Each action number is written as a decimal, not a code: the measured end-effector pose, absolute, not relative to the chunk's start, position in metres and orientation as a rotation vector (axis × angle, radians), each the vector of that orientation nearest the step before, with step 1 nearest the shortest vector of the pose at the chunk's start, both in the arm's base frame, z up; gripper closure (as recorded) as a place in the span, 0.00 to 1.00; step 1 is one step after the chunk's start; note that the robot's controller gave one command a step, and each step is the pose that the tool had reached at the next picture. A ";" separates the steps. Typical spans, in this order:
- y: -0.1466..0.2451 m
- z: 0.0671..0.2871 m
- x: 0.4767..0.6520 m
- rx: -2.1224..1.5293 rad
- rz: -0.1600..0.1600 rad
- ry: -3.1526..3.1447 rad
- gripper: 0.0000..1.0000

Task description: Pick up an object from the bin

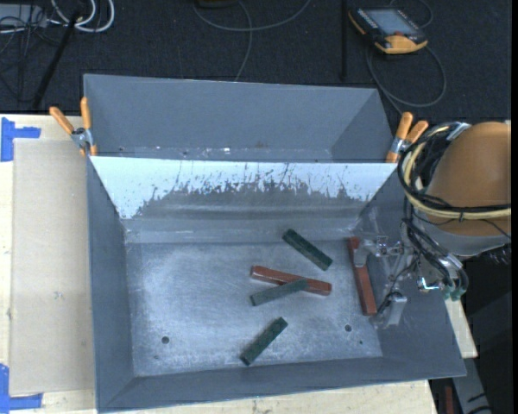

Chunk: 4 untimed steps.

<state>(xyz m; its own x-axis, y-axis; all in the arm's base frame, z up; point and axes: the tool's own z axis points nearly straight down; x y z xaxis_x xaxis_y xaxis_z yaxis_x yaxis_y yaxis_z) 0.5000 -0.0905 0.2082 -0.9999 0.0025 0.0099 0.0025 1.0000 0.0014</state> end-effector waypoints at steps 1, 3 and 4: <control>-0.029 0.066 0.539 0.064 -0.002 -3.139 0.00; -0.001 0.207 0.565 0.035 -0.002 -3.152 1.00; -0.001 0.202 0.562 0.037 0.000 -3.142 0.00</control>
Offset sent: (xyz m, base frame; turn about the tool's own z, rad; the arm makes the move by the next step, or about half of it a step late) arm 0.0387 0.0593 -0.1382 -0.0409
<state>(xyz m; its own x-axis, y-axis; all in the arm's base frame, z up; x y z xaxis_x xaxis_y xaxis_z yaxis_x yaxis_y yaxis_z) 0.5625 -0.0013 0.2021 -0.9997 -0.0237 -0.0008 -0.0237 0.9997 0.0002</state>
